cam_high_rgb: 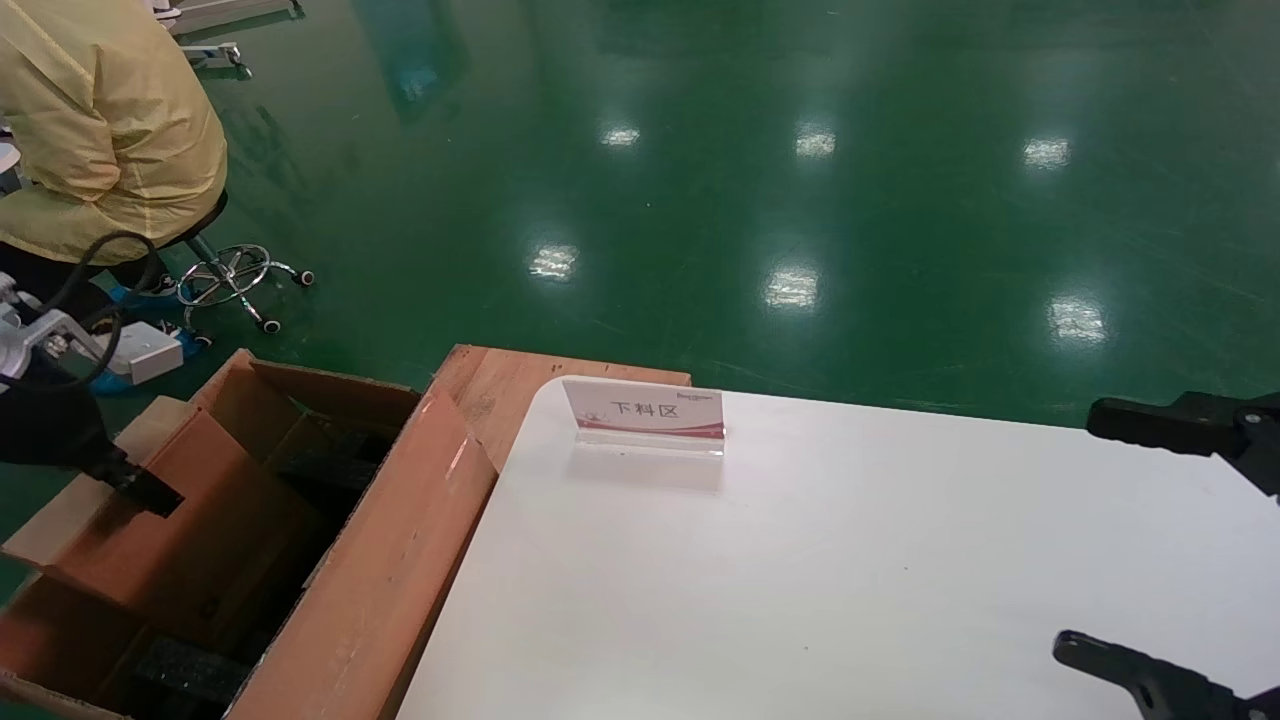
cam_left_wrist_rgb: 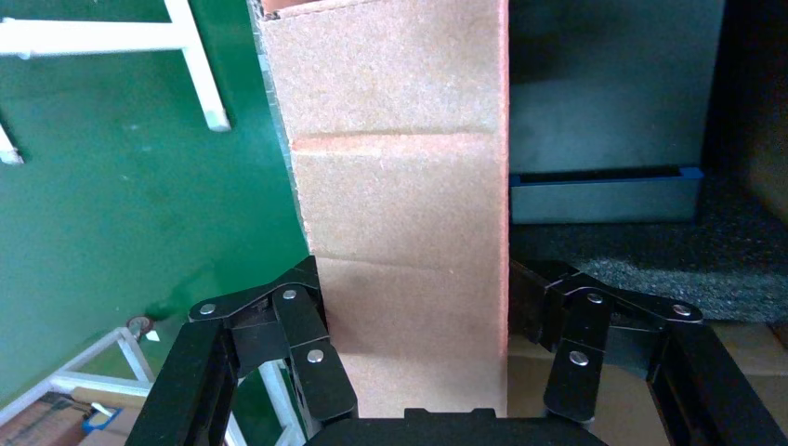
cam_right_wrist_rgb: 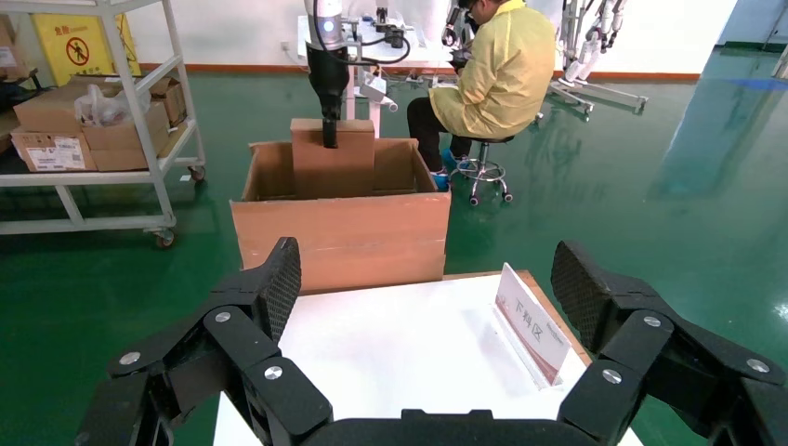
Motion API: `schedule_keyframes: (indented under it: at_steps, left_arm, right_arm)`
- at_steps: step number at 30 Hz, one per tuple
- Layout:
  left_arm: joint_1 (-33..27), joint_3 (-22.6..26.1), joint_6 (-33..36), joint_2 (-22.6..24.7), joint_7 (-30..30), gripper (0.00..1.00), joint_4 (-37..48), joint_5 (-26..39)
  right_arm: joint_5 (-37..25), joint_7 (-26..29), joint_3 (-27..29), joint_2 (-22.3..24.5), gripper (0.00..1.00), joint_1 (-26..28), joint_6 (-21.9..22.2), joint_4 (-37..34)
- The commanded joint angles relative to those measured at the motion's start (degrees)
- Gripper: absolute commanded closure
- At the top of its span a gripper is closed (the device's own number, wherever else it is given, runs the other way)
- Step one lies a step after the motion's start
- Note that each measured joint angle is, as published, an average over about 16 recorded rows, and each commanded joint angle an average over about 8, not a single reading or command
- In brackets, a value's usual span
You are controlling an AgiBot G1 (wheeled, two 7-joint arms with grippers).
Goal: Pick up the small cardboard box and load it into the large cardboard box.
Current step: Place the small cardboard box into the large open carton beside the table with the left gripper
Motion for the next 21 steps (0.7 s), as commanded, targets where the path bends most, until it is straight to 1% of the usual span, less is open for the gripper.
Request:
schedule_keyframes:
  at_steps: [1,18,19,21]
  left_arm:
    - [1.34,-0.27,-0.14,0.30,0.49,1.00,1.27,-0.62]
    - [12.29,-2.12,-0.15,3.42,1.84,1.00,11.23,-4.58]
    - [12.81,-2.16,-0.22,3.60,1.83,0.94,11.67,-4.68]
    - [13.72,-2.23,-0.34,3.94,1.80,0.69,12.45,-4.82]
  right_arm:
    - [0.00,0.00,-0.01,0.00,0.00,0.00,0.00,0.00]
    - [0.04,-0.03,-0.06,0.02,0.00,0.01,0.03,0.00]
    - [0.04,-0.03,-0.06,0.03,0.00,0.01,0.03,0.00]
    - [0.05,-0.03,-0.07,0.03,0.00,0.01,0.03,0.00]
